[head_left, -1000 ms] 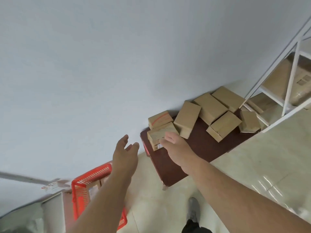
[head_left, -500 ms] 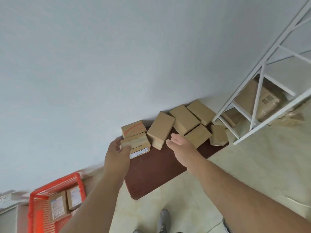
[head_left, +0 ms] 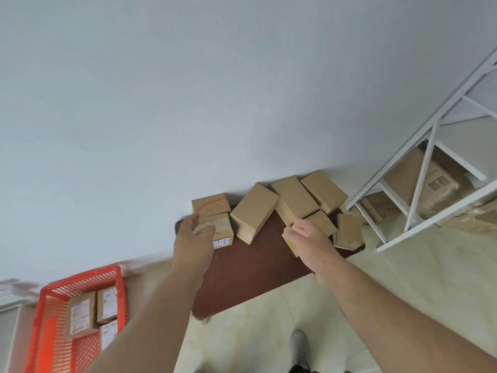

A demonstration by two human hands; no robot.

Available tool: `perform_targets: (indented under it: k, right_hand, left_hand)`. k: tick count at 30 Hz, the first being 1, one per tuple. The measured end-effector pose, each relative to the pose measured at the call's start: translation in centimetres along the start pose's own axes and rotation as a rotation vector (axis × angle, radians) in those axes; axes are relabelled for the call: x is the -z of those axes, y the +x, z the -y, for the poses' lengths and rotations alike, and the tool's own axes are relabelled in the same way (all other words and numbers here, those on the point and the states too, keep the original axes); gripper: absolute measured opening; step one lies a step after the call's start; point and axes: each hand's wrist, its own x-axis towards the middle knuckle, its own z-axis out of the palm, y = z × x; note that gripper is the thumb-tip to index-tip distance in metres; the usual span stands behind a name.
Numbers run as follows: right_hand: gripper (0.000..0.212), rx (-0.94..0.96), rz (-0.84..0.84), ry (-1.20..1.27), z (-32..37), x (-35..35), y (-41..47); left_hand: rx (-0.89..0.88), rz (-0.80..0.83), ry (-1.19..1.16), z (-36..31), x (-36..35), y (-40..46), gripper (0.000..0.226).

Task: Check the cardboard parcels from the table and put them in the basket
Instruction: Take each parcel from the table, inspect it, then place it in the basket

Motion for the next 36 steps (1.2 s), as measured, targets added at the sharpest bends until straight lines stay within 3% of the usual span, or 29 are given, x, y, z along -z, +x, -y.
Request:
perform_targets:
  k: [16, 27, 32, 34, 36]
  right_hand:
    - [0.059, -0.199, 0.077, -0.015, -15.0, 19.8, 19.3]
    - [0.058, -0.226, 0.056, -0.237, -23.0, 18.5, 30.6]
    - [0.074, -0.151, 0.037, -0.415, -25.2, 17.9, 35.9]
    - [0.068, -0.136, 0.032, -0.456, -25.3, 17.7, 36.9]
    - [0.049, -0.12, 0.031, -0.467, -25.6, 17.3, 37.5]
  left_hand:
    - [0.213, -0.023, 0.134, 7.4, -27.9, -0.4, 0.056]
    - [0.239, 0.003, 0.213, 17.2, -35.5, 5.7, 0.061]
    - [0.239, 0.017, 0.183, 21.2, -37.6, 8.3, 0.067]
    - [0.237, 0.021, 0.171, 22.6, -38.5, 8.9, 0.068]
    - [0.222, 0.041, 0.162, 24.0, -39.2, 9.3, 0.066]
